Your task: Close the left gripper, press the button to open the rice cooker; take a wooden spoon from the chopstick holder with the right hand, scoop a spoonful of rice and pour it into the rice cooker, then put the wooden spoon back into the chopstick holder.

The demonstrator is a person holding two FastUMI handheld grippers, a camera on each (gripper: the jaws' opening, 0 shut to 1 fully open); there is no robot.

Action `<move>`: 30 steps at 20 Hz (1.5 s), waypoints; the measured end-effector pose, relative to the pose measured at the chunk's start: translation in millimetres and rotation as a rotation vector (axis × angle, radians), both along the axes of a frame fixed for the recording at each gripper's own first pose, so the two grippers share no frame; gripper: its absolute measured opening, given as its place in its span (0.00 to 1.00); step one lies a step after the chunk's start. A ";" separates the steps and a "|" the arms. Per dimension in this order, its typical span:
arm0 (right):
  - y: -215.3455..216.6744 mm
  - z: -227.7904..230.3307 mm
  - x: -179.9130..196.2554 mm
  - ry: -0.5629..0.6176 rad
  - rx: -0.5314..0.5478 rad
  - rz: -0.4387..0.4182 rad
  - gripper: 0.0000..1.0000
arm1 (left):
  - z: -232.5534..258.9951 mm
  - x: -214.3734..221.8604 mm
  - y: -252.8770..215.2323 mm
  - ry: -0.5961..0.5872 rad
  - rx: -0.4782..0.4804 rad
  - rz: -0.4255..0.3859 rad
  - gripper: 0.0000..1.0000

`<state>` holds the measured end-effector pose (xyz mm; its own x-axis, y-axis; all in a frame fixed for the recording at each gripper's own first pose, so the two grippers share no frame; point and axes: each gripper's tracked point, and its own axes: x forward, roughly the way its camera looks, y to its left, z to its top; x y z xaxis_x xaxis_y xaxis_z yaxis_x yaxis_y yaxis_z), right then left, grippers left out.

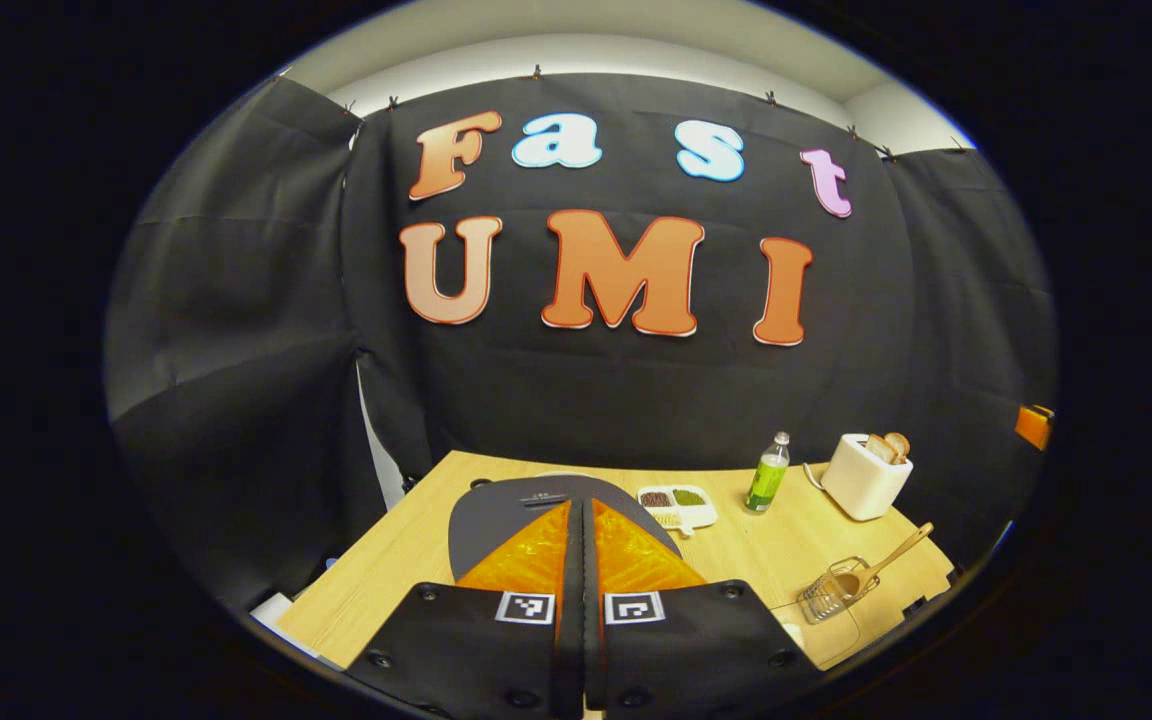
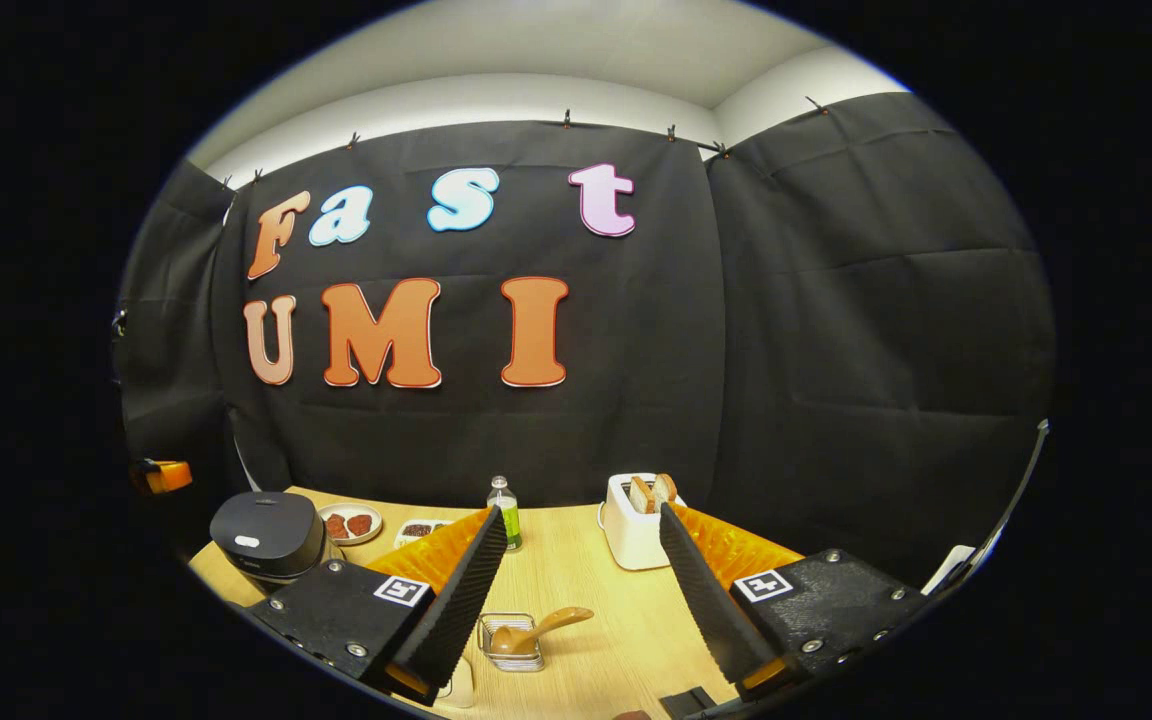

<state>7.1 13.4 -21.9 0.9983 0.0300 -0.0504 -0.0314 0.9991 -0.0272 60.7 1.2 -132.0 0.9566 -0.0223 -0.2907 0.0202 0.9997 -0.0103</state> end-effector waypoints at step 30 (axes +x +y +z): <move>-30.7 -31.1 -16.0 0.072 0.058 -0.065 0.95 | -93.2 22.1 -13.3 0.196 0.057 -0.054 0.05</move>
<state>-8.9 -17.3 -53.1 0.9920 -0.0298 -0.1226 0.0338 0.9990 0.0308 82.8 -12.2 -225.2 0.8794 -0.0504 -0.4734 0.0771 0.9963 0.0371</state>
